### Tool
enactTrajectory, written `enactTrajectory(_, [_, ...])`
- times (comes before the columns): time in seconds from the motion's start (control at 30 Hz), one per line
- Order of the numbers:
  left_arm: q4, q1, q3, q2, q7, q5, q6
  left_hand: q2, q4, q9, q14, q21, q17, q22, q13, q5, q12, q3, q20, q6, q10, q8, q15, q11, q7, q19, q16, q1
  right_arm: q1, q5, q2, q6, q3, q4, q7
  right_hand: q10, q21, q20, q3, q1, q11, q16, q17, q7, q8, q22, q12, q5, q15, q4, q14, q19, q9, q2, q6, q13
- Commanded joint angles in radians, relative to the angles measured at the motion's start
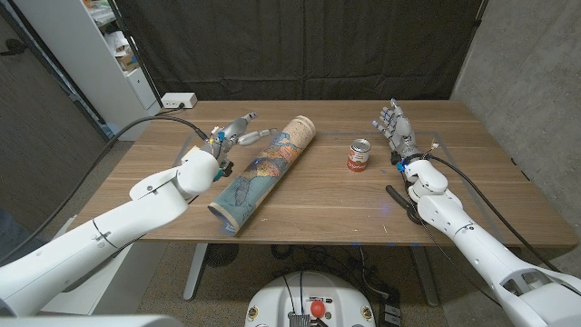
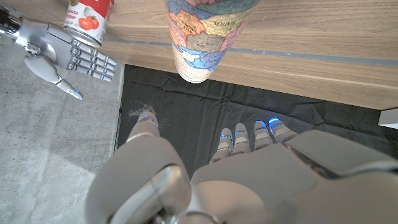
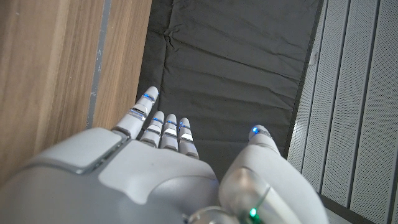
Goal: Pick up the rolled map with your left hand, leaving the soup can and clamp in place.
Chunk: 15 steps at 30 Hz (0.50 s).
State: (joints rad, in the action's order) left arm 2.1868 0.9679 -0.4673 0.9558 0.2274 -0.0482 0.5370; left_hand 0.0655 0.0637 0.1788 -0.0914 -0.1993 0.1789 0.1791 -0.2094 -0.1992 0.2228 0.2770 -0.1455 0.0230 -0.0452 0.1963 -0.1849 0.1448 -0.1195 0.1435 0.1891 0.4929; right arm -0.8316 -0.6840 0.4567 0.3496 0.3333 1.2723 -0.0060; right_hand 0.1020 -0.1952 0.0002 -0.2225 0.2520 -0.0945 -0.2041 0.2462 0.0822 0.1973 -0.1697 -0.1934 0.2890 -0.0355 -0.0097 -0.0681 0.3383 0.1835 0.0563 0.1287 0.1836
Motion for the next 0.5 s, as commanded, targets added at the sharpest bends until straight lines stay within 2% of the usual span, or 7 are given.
enactTrajectory(0.03, [0.014,-0.016,-0.035,-0.007,-0.007,-0.052,0.058,0.0,0.007,0.004,0.001,-0.005,0.005,0.002,-0.002,0.006,0.006,0.003,-0.007,-0.007,0.001,0.002,-0.009,0.006,-0.006,-0.003,0.006,0.009,-0.005,-0.004,0.002,0.002,-0.003,-0.002,0.004,0.008,0.0,-0.001,0.006,-0.001,0.004,-0.01,0.0,-0.002,0.004,-0.004,-0.004,0.009,-0.003,0.0,-0.012,0.007,0.005,-0.009,0.009,0.005])
enactTrajectory(0.5, [0.023,-0.05,-0.093,-0.01,-0.024,-0.141,0.124,0.0,0.009,0.004,0.002,-0.005,0.005,0.003,-0.002,0.007,0.006,0.002,-0.008,-0.01,0.001,0.002,-0.009,0.004,-0.006,-0.005,0.006,0.009,-0.008,-0.008,0.0,0.005,-0.005,-0.005,0.006,0.012,0.001,0.001,0.007,0.0,0.001,-0.01,-0.001,-0.002,0.005,-0.004,-0.005,0.009,-0.003,-0.001,-0.013,0.004,0.005,-0.009,0.015,0.005])
